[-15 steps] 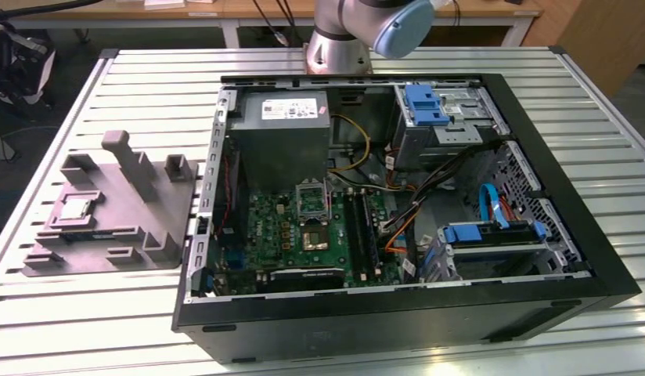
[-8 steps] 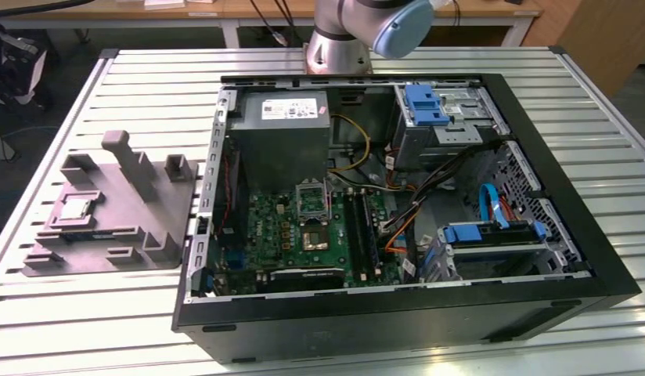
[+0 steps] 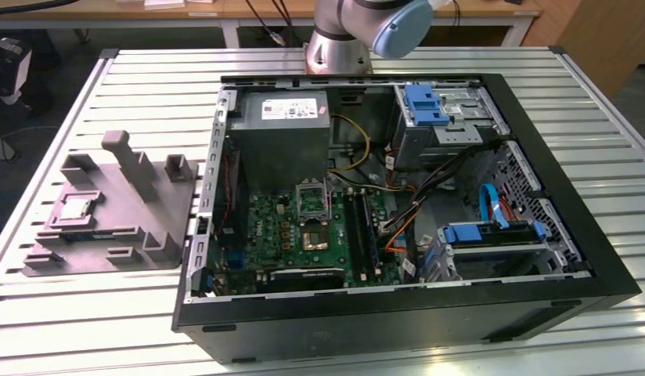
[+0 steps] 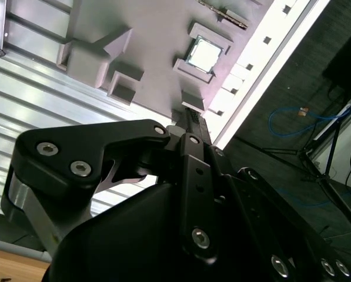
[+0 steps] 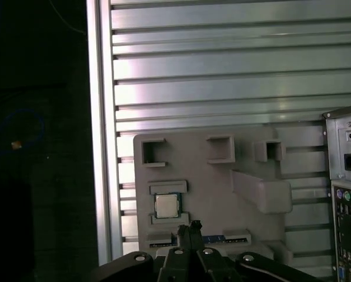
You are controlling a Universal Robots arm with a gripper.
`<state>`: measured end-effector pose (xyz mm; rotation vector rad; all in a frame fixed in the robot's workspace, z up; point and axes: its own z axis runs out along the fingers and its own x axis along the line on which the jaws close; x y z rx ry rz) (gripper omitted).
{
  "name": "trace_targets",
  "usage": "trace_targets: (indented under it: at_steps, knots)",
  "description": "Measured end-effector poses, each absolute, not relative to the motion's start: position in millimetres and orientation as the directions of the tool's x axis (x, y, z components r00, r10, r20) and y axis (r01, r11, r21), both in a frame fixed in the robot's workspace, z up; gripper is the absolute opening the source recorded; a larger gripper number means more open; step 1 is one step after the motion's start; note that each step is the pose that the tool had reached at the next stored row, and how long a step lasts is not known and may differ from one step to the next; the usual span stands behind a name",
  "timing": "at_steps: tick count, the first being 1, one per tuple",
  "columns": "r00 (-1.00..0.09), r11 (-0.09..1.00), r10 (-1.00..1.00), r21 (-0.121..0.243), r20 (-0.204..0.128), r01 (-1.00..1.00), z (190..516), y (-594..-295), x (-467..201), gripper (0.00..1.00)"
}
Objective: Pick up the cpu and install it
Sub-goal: 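Reach for the cpu, then pick up the cpu and move it towards the insertion slot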
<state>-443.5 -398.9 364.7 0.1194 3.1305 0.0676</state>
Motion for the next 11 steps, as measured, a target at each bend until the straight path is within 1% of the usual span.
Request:
trace_targets:
  at_steps: [11]
  knots:
    - [-0.997, 0.996, 0.076, 0.043, -0.006, 0.076, 365, -399, -456, 0.11]
